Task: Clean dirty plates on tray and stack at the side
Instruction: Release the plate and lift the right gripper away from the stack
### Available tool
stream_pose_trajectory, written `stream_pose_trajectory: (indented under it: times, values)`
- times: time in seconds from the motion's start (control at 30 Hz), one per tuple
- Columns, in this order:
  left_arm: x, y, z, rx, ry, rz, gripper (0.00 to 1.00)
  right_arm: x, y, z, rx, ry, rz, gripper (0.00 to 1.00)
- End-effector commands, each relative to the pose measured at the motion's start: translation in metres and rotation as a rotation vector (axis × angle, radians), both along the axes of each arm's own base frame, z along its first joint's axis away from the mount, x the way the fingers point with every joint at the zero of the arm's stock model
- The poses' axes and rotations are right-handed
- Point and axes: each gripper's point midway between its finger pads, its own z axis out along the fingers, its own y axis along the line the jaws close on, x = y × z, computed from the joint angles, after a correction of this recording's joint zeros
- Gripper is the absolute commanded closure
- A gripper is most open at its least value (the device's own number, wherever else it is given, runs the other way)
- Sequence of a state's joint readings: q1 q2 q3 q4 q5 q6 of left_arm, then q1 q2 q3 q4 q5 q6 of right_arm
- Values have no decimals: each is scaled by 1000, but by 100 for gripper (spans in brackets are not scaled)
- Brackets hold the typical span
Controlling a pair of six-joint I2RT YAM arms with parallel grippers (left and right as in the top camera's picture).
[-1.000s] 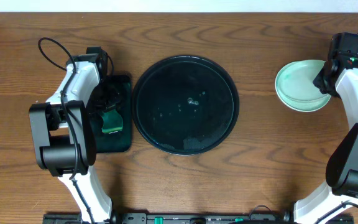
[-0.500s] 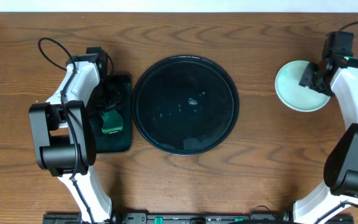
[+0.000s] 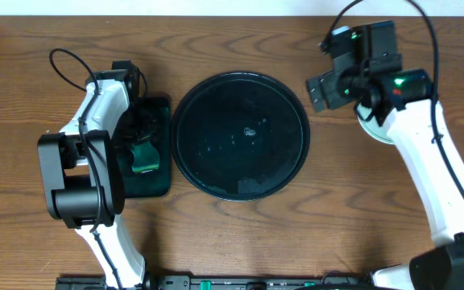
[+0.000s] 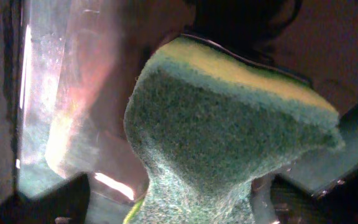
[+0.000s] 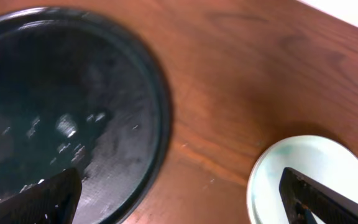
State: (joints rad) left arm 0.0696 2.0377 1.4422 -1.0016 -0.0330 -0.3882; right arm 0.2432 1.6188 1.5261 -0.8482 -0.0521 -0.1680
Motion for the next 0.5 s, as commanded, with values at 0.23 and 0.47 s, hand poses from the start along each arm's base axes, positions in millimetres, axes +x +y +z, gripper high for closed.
stream_pose_trajectory:
  times: [0.23, 0.47]
  values:
    - [27, 1, 13, 3, -127, -72, 4, -51, 33, 30, -36, -8, 132, 1]
    - [41, -2, 116, 50, -422, -129, 4, -58, 19, 60, -60, -103, 94, 1]
